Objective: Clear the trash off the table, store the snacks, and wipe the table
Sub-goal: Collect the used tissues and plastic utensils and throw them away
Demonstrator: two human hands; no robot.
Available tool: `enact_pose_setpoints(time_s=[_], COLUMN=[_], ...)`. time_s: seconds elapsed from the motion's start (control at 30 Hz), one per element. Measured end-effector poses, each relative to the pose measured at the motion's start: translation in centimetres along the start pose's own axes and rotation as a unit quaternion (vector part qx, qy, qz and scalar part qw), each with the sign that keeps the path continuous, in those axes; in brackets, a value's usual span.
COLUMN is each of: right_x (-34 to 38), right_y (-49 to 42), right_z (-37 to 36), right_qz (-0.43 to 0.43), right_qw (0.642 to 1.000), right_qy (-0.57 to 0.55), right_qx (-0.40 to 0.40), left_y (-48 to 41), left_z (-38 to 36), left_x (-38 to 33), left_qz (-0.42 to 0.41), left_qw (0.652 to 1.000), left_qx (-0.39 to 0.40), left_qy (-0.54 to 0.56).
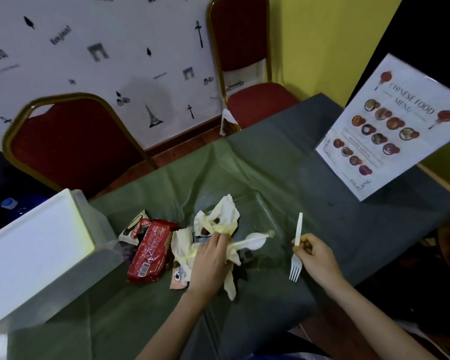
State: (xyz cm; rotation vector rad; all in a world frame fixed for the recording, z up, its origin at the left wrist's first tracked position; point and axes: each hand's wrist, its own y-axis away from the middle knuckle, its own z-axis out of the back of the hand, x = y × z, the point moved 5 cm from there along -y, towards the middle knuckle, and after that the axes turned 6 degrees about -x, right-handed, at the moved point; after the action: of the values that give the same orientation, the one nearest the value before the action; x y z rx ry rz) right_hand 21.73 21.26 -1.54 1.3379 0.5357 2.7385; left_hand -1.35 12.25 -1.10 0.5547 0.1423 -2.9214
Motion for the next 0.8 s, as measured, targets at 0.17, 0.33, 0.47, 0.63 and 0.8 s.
enact_pose_setpoints(time_s=[0.17,0.33,0.47,0.63,0.8], right_x=[0.8,1.9,3.0,4.8,7.2], right_y=[0.8,0.9,0.4,0.6,0.7], right_z=[-0.3,-0.7,-1.9,-4.1,-6.1], right_qz=[0.005,0.02,0.032,0.041,0.08], right_qw=[1.0,0.999,0.998,0.997,0.992], right_qy=[0.003,-0.003,0.002,0.001,0.018], right_qx=[0.023,0.04,0.047,0.067,0.097], left_y=[-3.5,-2.9,-1.2,1.0,1.7], left_z=[-1.5,2.4,5.8,6.8,7.6], left_x=[0.9,1.2,3.6,6.7,6.3], left_qz=[0.044,0.128,0.272,0.374,0.366], left_qw=[0.99,0.99,0.908,0.838,0.841], left_qx=[0.052,-0.031,-0.002,-0.06,-0.092], left_qy=[-0.121,0.058,0.32,0.392,0.387])
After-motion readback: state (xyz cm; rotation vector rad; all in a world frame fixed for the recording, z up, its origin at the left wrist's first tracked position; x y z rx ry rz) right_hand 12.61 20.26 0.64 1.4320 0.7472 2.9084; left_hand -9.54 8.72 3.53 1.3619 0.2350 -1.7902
